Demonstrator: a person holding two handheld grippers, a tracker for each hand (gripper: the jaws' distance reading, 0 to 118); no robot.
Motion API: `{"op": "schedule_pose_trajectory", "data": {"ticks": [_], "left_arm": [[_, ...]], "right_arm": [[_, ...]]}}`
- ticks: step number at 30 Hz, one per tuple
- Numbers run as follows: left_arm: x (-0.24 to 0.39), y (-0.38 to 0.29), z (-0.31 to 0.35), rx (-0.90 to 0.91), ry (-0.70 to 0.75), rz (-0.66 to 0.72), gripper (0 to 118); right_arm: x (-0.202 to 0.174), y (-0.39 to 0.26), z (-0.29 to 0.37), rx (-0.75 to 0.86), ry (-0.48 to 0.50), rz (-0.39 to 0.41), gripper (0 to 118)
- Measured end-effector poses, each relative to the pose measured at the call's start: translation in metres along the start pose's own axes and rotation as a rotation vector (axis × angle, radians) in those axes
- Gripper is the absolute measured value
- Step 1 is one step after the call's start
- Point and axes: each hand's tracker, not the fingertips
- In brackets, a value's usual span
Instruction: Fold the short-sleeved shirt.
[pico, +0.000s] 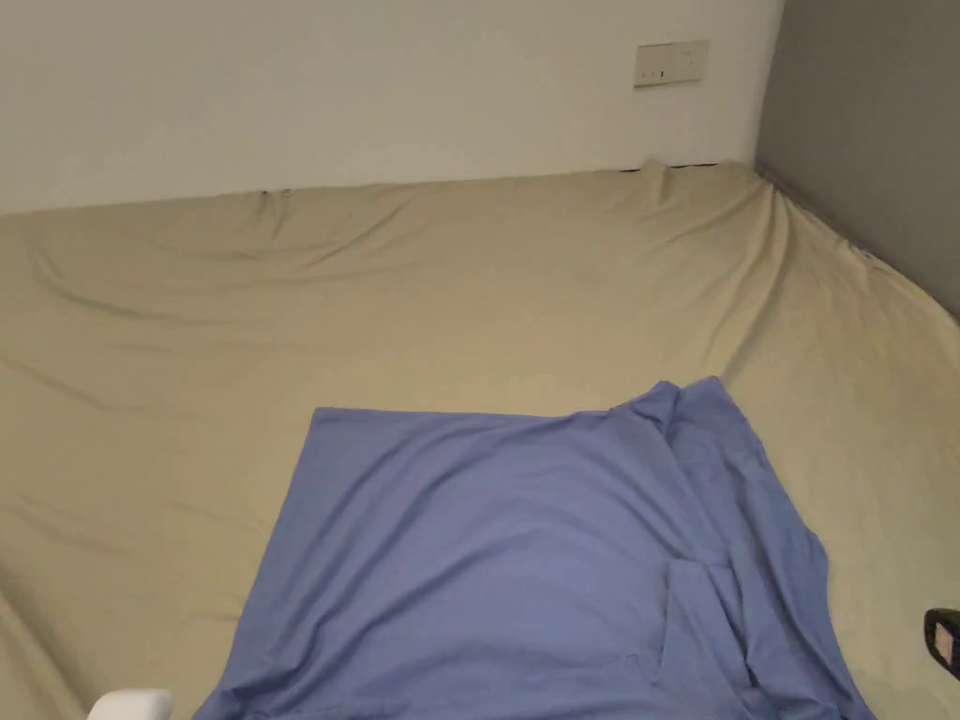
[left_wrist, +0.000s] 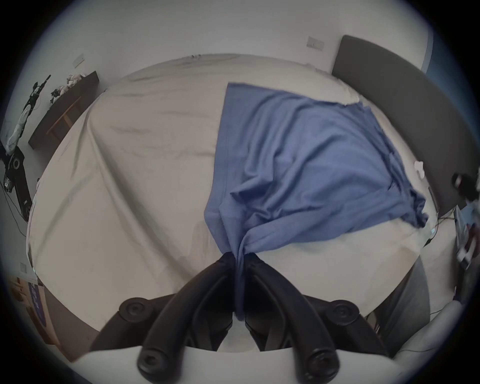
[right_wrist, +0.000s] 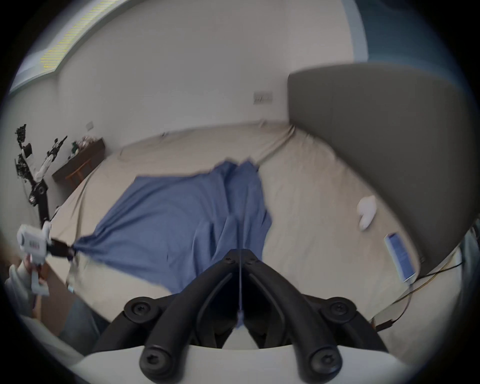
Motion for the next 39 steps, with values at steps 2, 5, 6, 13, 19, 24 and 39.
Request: {"op": "schedule_pose_trajectory", "data": {"ticks": [2,5,6,13,19,24,39], "left_arm": [[0.0,0.004,0.013,0.048,-0.019,0.021,6],[-0.001,0.01,0.027,0.073,-0.027,0.03,6],[-0.001,0.011,0.03,0.083,-0.025,0.031,6],[0.002,0.013,0.033,0.105,-0.027,0.03,6],[0.001,0.005,0.032,0.095,-0.029,0.051,6],[-0.003,0.029,0.046,0.135,-0.096,0.155,6],[0.001,0.232,-0.111,0.1,0.031,0.125,6]], "right_arm": [[0.006,-0.018,-0.016,-0.059,0.016,0.001,52],[0.016,-0.046,-0.038,-0.153,0.056,0.041,116],[0.017,-0.055,-0.044,-0.157,0.068,0.055,117],[0.009,-0.09,-0.074,-0.316,0.092,0.087,12],[0.008,-0.083,-0.05,-0.223,0.063,0.074,12],[0.015,-0.028,-0.032,-0.114,0.091,0.006,12],[0.067,0.125,-0.248,-0.152,-0.051,-0.141,11]]}}
